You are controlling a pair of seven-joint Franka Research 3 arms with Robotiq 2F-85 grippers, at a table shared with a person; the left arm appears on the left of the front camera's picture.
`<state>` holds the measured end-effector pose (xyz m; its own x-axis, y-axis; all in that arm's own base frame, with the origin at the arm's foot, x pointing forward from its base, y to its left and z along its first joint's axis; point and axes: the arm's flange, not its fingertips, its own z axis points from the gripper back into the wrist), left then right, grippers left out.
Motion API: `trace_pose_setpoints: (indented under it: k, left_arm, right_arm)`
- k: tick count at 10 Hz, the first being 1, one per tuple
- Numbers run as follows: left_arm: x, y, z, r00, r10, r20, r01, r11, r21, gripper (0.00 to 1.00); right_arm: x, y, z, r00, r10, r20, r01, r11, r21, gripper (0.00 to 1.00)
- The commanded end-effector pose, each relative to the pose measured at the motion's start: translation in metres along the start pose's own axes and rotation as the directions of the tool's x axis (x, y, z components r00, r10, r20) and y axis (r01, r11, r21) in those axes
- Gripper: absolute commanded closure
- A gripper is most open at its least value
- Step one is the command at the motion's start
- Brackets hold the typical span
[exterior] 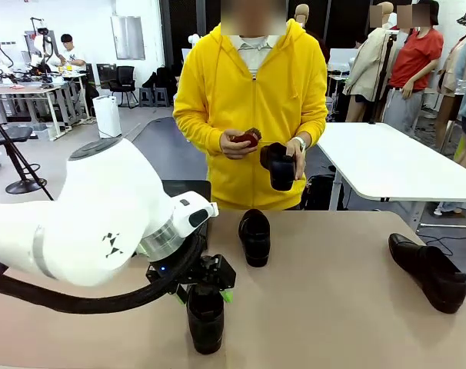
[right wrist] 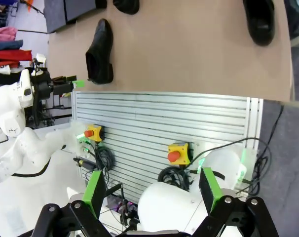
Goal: Organize the shoes by placing them on the stand.
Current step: Place the Shoe from the middle of the table onto the Shoes Stand.
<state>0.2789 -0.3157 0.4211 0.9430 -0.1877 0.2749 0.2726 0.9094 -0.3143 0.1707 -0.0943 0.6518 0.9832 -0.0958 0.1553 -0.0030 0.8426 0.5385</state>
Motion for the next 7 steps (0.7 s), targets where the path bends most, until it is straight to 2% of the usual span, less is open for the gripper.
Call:
trace_pose_setpoints:
  k: [1,2,3,4,6,7]
  left_arm:
    - [-0.004,0.004,0.002,1.000,0.016,-0.003,-0.015,1.000,0.006,0.00]
    - [0.000,0.000,0.000,1.000,0.000,0.000,0.000,1.000,0.000,0.00]
    - [0.023,-0.004,-0.006,0.997,-0.007,-0.081,0.004,1.000,-0.029,0.00]
    - [0.049,-0.013,-0.020,0.990,0.043,-0.133,-0.036,0.998,0.059,0.00]
    - [0.089,-0.013,-0.043,0.978,0.086,-0.190,-0.069,0.993,0.095,0.00]
    - [0.106,-0.009,-0.056,0.970,0.153,-0.190,-0.133,0.985,0.113,0.00]
  right_arm:
    - [0.000,0.002,0.005,1.000,0.022,-0.005,-0.022,1.000,0.015,0.00]
    - [0.000,0.002,0.005,1.000,0.022,-0.005,-0.022,1.000,0.015,0.00]
    - [0.000,0.002,0.005,1.000,0.022,-0.005,-0.022,1.000,0.015,0.00]
    - [0.000,0.002,0.005,1.000,0.022,-0.005,-0.022,1.000,0.015,0.00]
    - [0.000,0.002,0.005,1.000,0.022,-0.005,-0.022,1.000,0.015,0.00]
    - [0.000,0.002,0.005,1.000,0.022,-0.005,-0.022,1.000,0.015,0.00]
